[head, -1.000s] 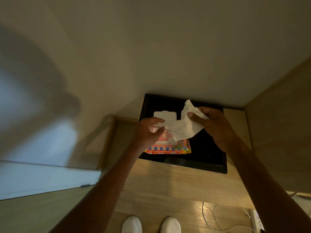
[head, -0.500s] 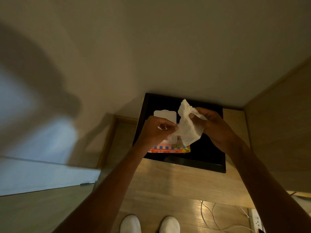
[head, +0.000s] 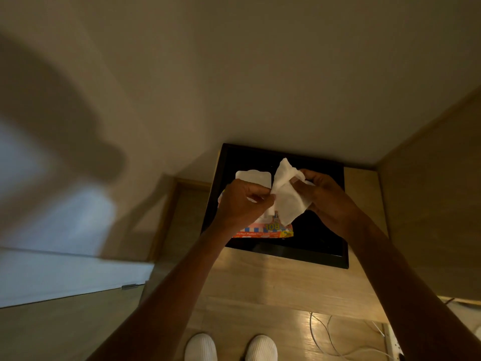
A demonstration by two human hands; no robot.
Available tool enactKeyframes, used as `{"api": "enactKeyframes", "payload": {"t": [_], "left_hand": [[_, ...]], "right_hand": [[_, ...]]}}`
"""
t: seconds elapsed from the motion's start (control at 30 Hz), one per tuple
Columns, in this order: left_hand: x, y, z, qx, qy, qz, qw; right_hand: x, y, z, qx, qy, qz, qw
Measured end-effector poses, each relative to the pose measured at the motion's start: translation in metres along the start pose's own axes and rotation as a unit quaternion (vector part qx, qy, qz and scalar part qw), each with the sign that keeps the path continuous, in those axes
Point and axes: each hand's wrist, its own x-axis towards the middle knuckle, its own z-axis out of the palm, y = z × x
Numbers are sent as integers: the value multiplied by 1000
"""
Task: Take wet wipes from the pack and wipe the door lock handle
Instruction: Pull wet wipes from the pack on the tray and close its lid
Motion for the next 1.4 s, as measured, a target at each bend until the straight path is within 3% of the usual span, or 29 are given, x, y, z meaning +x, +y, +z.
{"api": "enactKeyframes", "payload": {"t": [0.37, 0.87, 1.07, 1.27, 1.4], "left_hand": [[2, 9, -5, -53, 18, -10, 998], [4, 21, 0, -70, 42, 8, 997], [2, 21, -3, -88, 58, -36, 994], [4, 25, -29, -214, 86, -168, 958], [5, 19, -38, -203, 100, -178, 957]], "right_hand": [[3, -3, 6, -37, 83, -24, 996], [5, -7, 12, -55, 79, -25, 995], [8, -2, 6, -55, 58, -6, 997], [2, -5, -9, -30, 27, 21, 999], [-2, -2, -12, -26, -8, 43, 999]]}}
